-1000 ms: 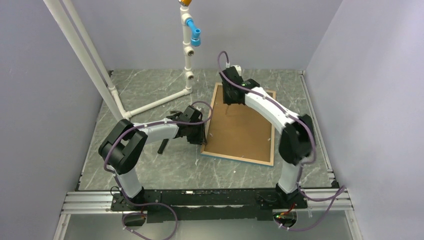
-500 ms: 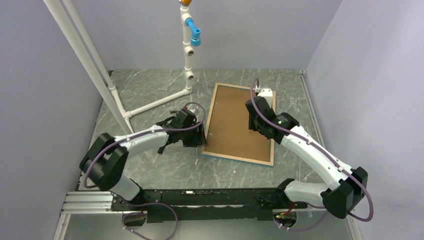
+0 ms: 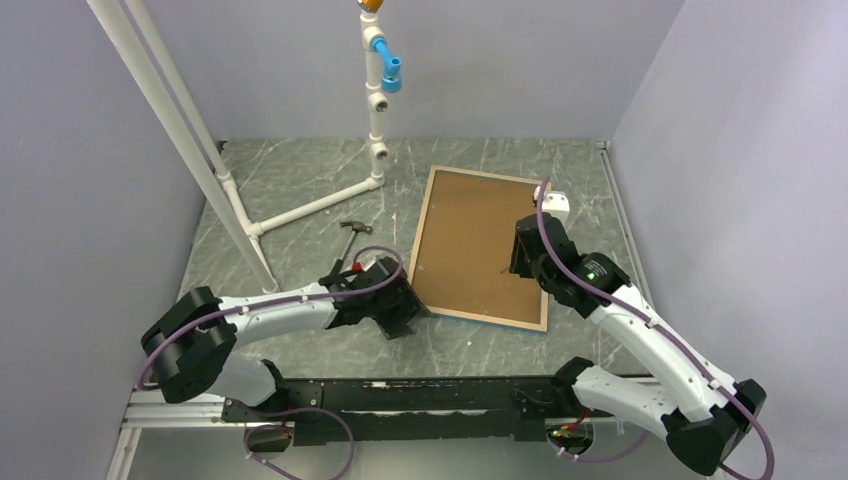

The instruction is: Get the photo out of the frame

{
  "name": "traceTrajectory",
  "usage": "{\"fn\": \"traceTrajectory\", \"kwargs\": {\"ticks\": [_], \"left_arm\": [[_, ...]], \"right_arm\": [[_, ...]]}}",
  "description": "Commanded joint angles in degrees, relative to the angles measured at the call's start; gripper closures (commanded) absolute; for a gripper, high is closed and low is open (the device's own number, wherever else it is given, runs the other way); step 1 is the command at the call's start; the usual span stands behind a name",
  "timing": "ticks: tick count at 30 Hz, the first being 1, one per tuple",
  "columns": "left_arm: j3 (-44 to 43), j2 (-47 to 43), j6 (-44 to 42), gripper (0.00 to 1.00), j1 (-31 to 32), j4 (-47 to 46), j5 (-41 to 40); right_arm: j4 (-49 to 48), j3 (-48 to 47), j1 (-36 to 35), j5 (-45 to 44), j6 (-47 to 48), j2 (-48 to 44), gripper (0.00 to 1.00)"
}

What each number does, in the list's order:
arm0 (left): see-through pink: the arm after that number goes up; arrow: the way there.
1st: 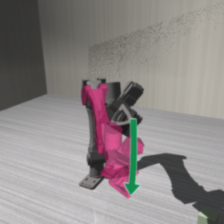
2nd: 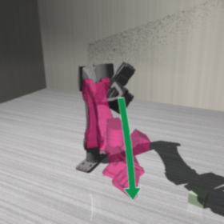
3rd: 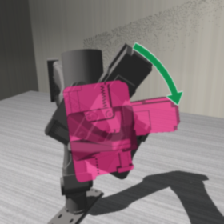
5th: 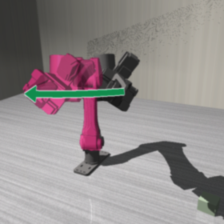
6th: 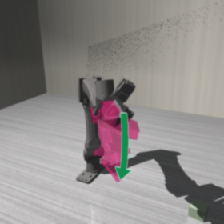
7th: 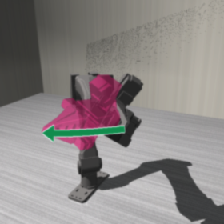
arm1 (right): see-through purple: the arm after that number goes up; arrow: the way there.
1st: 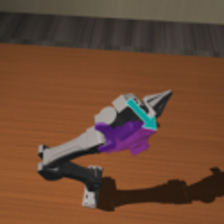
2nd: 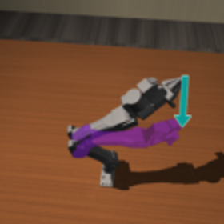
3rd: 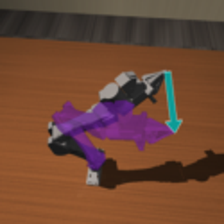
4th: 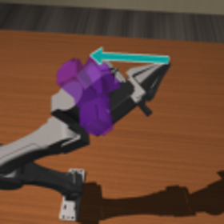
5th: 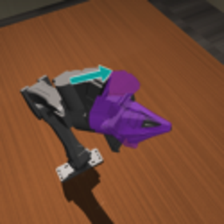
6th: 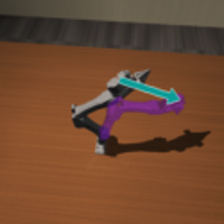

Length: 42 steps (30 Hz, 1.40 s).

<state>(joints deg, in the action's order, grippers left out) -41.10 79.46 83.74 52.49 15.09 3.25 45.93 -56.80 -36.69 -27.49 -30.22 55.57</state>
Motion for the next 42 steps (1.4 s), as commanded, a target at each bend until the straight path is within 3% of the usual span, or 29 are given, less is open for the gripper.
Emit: {"fn": "traceTrajectory", "kwargs": {"ticks": [1, 4, 9, 22, 38, 42], "left_arm": [[-3.8, 1.75, 21.9, 0.36, 3.38, 1.75, -7.39], [-7.82, 4.86, 27.85, 0.32, 4.83, 5.63, -10.16], [-19.09, 13.26, 35.76, 0.24, 5.53, 19.91, -11.01], [-29.96, 27.09, 44.49, 0.37, 7.32, 27.83, -7.47], [-30.42, 29.76, 48.86, 0.42, 10.36, 34.1, -8.34], [-31.98, 30.33, 47.8, 0.51, 10.28, 37.36, -12.65]], "right_arm": [[-2.12, 1.02, -0.16, 1.76, -1.06, -4.01, 1.0], [-1.9, 2.29, -0.12, 2.15, -0.6, -6.69, 1.0], [-0.66, 3.36, -0.13, 1.8, -0.02, -9.77, 1.0], [0.53, 2.92, -0.14, 3.5, -0.58, -15.54, 1.0], [1.08, 2.74, -0.24, 4.15, -1.02, -17.69, 1.0], [1.01, 2.83, -0.18, 4.19, -1.07, -17.63, 1.0]]}}
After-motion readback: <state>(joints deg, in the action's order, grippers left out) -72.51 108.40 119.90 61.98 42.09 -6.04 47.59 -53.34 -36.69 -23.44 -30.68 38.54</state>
